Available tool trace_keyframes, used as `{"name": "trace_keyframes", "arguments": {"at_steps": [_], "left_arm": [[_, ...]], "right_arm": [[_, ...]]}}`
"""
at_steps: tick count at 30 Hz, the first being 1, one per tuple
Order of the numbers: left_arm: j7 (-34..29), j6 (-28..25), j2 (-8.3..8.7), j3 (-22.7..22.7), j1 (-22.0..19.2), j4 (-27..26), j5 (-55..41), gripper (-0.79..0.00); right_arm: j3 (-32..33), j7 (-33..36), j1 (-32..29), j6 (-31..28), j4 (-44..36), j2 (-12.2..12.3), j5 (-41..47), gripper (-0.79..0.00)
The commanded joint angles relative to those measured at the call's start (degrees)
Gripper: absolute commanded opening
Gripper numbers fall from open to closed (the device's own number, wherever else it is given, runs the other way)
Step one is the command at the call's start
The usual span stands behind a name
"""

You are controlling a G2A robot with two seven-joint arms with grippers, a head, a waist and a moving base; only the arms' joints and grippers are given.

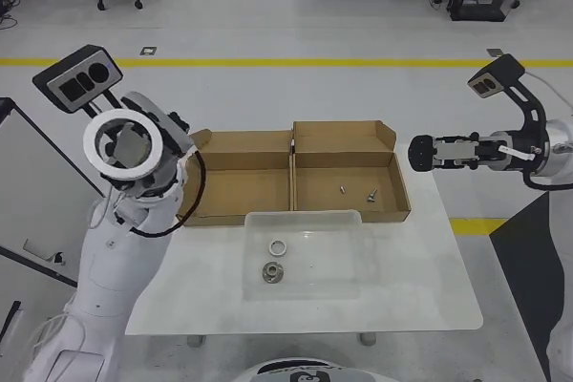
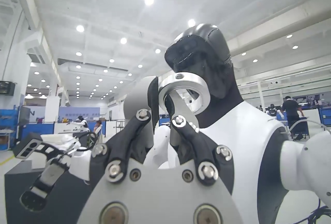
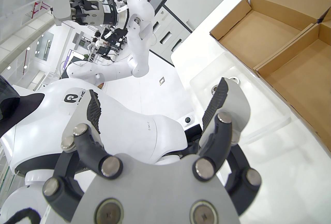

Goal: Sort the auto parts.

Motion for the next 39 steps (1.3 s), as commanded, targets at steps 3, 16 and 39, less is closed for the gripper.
{"name": "trace_keyframes", "arguments": {"at_steps": [3,16,39], "left_arm": [[0.0,0.0,-0.30,-0.6,-0.2,1.2,6.3,-0.785],[0.0,0.0,2.65,0.2,-0.5,4.7,32.6,-0.785],[0.0,0.0,0.99,0.7,0.0,-0.5,7.6,-0.785]], "right_arm": [[0.0,0.0,0.0,0.0,0.0,0.0,0.0,0.000],[0.0,0.0,0.0,0.0,0.0,0.0,0.0,0.000],[0.0,0.0,0.0,0.0,0.0,0.0,0.0,0.000]]}}
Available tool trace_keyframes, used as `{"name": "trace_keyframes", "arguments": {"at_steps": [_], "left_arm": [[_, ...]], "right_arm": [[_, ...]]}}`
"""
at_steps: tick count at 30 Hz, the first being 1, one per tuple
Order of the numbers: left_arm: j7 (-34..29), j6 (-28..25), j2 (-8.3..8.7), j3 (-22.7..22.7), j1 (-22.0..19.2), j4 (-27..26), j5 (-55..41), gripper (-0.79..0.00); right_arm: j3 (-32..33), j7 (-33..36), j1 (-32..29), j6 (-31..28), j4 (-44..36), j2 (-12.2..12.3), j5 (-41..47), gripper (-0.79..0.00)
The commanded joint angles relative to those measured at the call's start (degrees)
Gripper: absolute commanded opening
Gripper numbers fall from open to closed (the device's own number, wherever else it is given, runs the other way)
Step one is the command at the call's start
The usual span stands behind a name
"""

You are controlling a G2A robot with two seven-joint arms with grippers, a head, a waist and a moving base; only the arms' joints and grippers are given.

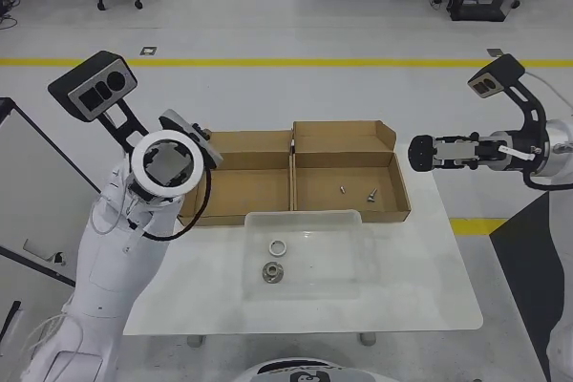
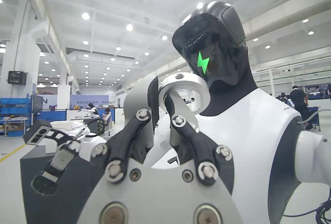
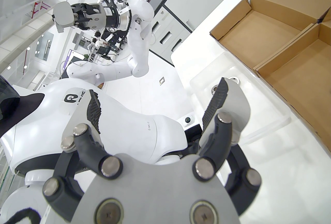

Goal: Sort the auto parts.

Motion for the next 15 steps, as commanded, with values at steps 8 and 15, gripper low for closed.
{"name": "trace_keyframes", "arguments": {"at_steps": [8,15], "left_arm": [[0.0,0.0,0.01,0.0,0.0,0.0,0.0,-0.785],[0.8,3.0,0.09,-1.0,0.7,-0.3,3.8,-0.785]], "right_arm": [[0.0,0.0,0.0,0.0,0.0,0.0,0.0,0.000],[0.0,0.0,0.0,0.0,0.0,0.0,0.0,0.000]]}}
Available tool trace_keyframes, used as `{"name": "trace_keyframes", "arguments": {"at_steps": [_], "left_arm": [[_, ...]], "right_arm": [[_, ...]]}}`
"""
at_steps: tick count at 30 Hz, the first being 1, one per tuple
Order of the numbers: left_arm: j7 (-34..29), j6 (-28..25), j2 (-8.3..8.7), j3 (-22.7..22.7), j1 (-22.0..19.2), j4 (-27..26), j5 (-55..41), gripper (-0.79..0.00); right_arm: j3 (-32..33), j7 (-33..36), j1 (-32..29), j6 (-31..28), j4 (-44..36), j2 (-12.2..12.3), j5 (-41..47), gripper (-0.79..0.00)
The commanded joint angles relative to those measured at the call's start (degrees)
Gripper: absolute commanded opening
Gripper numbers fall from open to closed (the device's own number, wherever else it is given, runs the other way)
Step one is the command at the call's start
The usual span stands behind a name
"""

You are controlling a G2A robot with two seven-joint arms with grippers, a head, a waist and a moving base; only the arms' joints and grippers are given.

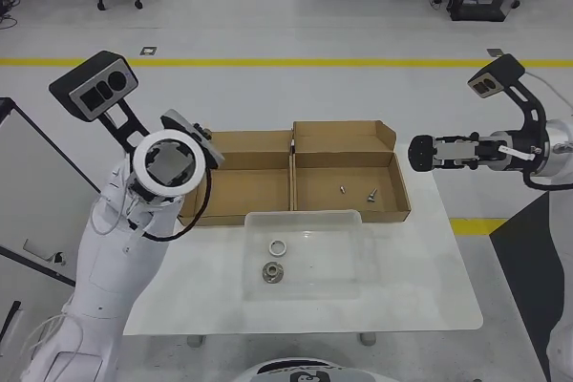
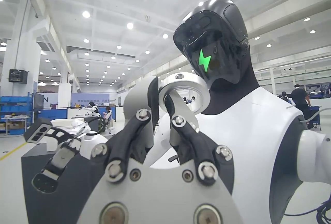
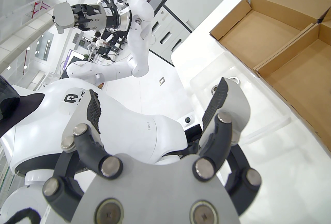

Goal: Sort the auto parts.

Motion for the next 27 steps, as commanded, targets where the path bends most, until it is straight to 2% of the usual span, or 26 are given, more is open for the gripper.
{"name": "trace_keyframes", "arguments": {"at_steps": [1,5,14,27], "left_arm": [[0.2,1.9,0.07,-0.6,0.4,0.1,3.1,-0.785],[-0.2,5.9,0.35,-1.8,1.7,1.2,9.8,-0.785],[0.0,10.1,0.71,-2.2,5.5,3.6,20.4,-0.785],[0.7,20.6,1.31,-2.6,4.1,8.3,40.9,-0.785]], "right_arm": [[0.0,0.0,0.0,0.0,0.0,0.0,0.0,0.000],[0.0,0.0,0.0,0.0,0.0,0.0,0.0,0.000],[0.0,0.0,0.0,0.0,0.0,0.0,0.0,0.000],[0.0,0.0,0.0,0.0,0.0,0.0,0.0,0.000]]}}
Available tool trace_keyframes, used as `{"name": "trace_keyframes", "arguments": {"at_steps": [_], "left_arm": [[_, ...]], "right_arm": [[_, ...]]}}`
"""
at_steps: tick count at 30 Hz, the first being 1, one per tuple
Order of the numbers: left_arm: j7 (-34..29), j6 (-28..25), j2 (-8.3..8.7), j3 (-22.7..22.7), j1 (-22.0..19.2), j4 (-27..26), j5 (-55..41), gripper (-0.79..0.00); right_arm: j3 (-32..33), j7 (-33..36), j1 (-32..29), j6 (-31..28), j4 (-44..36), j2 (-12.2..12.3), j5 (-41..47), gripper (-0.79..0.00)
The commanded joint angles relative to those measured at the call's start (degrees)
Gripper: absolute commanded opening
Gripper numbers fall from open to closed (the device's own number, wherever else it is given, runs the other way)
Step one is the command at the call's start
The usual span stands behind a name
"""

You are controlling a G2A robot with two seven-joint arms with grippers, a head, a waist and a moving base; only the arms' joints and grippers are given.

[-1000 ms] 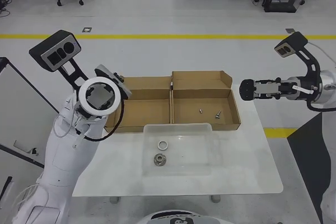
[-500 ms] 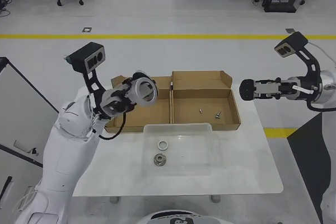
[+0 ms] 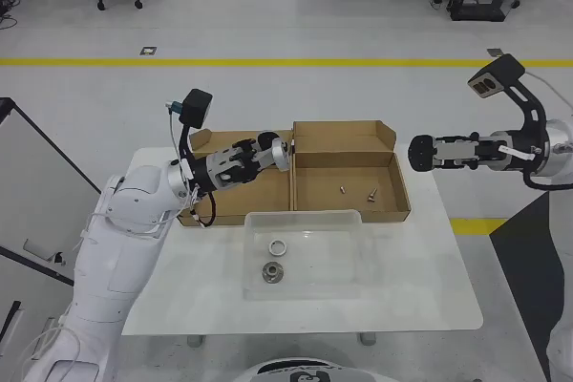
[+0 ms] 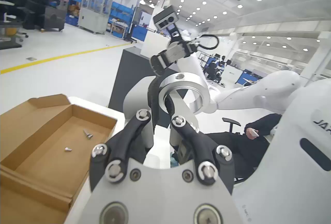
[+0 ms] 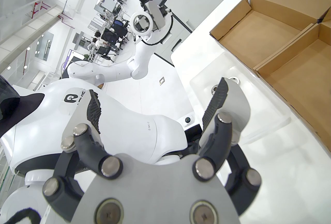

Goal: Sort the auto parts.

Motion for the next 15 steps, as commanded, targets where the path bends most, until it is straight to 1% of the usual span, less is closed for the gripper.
{"name": "trace_keyframes", "arguments": {"at_steps": [1,4,9,12,15], "left_arm": [[-0.1,1.9,0.14,-0.2,-0.3,0.4,3.3,-0.785],[-1.3,5.0,0.46,-0.5,-1.0,0.8,8.9,-0.785],[-6.9,9.3,1.21,-0.5,-3.7,1.1,21.0,-0.785],[-10.2,10.6,1.46,0.6,-6.1,2.4,25.9,-0.785],[-13.1,11.3,1.49,2.8,-9.1,4.5,29.7,-0.785]], "right_arm": [[0.0,0.0,0.0,0.0,0.0,0.0,0.0,0.000],[0.0,0.0,0.0,0.0,0.0,0.0,0.0,0.000],[0.0,0.0,0.0,0.0,0.0,0.0,0.0,0.000],[0.0,0.0,0.0,0.0,0.0,0.0,0.0,0.000],[0.0,0.0,0.0,0.0,0.0,0.0,0.0,0.000]]}}
